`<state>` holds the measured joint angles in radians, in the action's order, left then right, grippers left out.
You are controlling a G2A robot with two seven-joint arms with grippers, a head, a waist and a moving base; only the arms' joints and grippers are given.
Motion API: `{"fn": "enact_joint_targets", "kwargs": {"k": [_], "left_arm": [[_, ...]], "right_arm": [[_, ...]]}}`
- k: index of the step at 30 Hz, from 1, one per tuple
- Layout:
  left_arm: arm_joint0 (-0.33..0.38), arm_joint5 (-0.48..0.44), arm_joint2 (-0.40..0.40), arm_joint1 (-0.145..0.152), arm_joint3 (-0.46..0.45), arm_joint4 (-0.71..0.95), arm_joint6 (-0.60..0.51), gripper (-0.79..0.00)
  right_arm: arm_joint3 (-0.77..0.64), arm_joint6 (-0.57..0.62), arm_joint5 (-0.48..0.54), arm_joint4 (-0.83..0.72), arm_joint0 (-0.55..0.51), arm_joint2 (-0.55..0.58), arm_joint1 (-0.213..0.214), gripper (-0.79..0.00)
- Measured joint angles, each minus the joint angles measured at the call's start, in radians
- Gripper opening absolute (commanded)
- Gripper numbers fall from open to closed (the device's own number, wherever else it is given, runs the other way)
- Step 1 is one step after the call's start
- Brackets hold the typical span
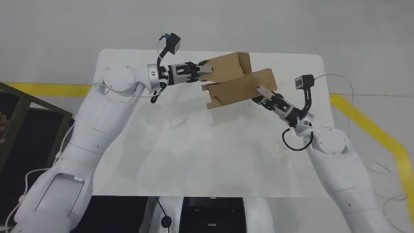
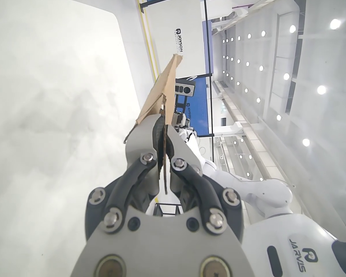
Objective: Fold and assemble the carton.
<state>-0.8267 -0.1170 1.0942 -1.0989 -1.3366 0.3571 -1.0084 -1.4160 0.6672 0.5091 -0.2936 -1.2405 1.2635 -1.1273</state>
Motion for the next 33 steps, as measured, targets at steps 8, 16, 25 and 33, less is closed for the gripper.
{"fn": "enact_joint_targets", "kwargs": {"k": [8,16,25,33], "left_arm": [[-0.010,-0.025,0.015,0.006,-0.008,-0.006,-0.045,-0.785],[-0.004,-0.067,-0.011,0.004,0.002,-0.004,-0.135,-0.785],[0.019,-0.125,-0.038,-0.001,0.044,0.031,-0.251,-0.785],[0.041,-0.161,-0.060,-0.005,0.073,0.048,-0.315,-0.785]], "right_arm": [[-0.073,-0.023,0.046,0.118,-0.069,0.100,0.022,0.000],[-0.072,0.226,0.184,-0.045,-0.021,0.057,0.027,0.000],[0.007,0.448,0.197,-0.213,0.113,-0.084,0.019,0.000],[0.055,0.448,0.196,-0.225,0.175,-0.166,0.022,0.000]]}}
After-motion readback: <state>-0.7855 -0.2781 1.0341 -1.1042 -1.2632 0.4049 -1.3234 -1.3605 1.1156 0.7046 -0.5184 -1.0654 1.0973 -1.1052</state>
